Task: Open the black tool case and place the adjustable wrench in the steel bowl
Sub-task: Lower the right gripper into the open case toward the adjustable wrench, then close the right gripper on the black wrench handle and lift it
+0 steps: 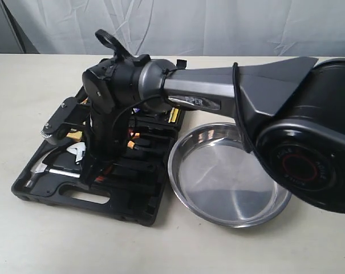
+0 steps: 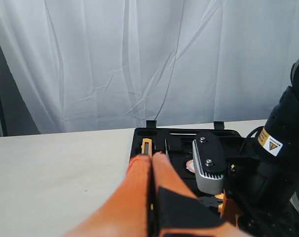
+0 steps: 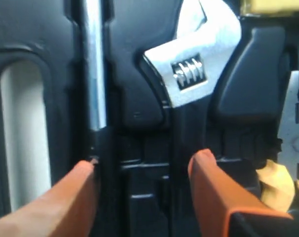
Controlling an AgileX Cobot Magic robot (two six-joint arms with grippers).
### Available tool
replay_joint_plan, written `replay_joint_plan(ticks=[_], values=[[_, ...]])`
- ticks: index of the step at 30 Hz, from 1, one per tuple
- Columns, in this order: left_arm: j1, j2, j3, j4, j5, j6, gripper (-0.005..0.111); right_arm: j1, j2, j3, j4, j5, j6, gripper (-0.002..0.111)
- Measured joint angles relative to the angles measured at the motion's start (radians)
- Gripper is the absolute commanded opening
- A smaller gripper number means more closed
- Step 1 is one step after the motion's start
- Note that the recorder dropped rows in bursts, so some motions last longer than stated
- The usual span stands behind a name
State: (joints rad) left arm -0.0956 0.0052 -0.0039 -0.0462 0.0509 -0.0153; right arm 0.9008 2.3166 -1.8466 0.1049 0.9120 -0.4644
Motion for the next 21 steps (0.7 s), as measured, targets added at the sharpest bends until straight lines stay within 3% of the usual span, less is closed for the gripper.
replay_joint_plan(ticks=[8, 16, 21], values=[[0.000, 0.000, 0.000, 0.000, 0.000, 0.000, 0.000, 0.000, 0.023, -0.001, -0.053, -0.061, 0.027, 0.052], [0.000, 0.000, 0.000, 0.000, 0.000, 0.000, 0.000, 0.000, 0.031, -0.066, -0.070, -0.013, 0.058, 0.052], [0.000, 0.000, 0.000, 0.000, 0.000, 0.000, 0.000, 0.000, 0.031, -0.087, -0.073, -0.013, 0.061, 0.047]])
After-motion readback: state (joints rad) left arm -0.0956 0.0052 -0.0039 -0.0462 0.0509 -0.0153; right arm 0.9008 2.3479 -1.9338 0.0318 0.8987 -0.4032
